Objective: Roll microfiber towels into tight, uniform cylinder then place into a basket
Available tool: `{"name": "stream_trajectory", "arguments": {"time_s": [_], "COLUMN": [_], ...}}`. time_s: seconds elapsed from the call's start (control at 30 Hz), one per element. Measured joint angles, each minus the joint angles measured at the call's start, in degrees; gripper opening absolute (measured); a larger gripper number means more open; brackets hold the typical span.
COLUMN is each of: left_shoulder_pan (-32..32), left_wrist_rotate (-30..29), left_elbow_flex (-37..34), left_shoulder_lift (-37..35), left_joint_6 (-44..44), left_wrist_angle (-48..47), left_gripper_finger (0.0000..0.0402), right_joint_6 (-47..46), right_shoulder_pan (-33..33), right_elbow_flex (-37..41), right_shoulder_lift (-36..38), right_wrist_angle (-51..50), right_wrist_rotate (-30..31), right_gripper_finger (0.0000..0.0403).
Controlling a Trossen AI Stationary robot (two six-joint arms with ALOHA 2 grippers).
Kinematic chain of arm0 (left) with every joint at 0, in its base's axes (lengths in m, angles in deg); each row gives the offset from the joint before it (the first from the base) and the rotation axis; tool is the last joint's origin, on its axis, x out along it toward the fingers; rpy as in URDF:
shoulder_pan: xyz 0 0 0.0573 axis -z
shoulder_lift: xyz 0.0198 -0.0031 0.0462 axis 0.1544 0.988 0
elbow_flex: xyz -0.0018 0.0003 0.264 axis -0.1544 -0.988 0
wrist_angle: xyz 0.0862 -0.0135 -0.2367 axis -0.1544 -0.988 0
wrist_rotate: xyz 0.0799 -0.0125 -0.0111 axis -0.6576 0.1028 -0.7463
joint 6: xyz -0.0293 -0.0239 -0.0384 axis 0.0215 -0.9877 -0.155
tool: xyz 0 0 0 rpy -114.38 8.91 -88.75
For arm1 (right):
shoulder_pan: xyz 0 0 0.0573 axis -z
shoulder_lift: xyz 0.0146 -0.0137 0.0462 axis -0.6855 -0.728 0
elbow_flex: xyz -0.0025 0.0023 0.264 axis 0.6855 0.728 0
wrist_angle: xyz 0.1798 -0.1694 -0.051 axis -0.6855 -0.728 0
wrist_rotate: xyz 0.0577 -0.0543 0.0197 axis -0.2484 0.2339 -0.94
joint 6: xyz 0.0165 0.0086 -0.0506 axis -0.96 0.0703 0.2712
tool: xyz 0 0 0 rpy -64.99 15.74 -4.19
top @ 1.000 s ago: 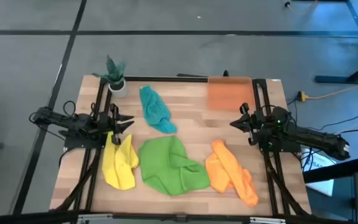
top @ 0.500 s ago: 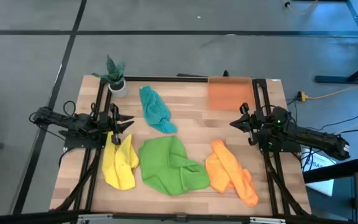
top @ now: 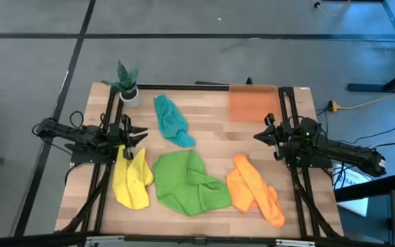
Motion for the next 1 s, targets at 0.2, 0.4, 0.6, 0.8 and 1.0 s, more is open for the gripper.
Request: {"name": "stream_trajectory", "arguments": {"time_s": [0.2, 0.4, 0.6, 0.8, 1.0], "left_shoulder_pan": [-0.02, -0.02, -0.02, 0.0, 0.0], "left_wrist_rotate": [0.02, 0.02, 0.01, 0.01, 0.0], "left_elbow_flex": [0.0, -0.01, 0.0, -0.01, 0.0], "left_shoulder_lift": [0.0, 0.0, 0.0, 0.0, 0.0], "left_joint_6": [0.02, 0.01, 0.0, 0.0, 0.02], "left_wrist_angle": [0.02, 0.0, 0.01, 0.01, 0.02], "left_gripper_finger": [0.0085, 0.0085, 0.0085, 0.0085, 0.0085], "right_joint_6": [0.0, -0.17, -0.28, -4.58, -14.75], "right_shoulder_pan": [0.0, 0.0, 0.0, 0.0, -0.04], "right_elbow_flex": [0.02, 0.02, 0.02, 0.01, 0.02], "right_shoulder_lift": [0.01, 0.02, 0.01, 0.02, 0.0], "right_wrist_angle": [0.0, 0.0, 0.0, 0.46, 0.47], "right_wrist_rotate": [0.0, 0.02, 0.01, -1.34, -1.36], "right_gripper_finger": [0.001, 0.001, 0.001, 0.001, 0.001]}}
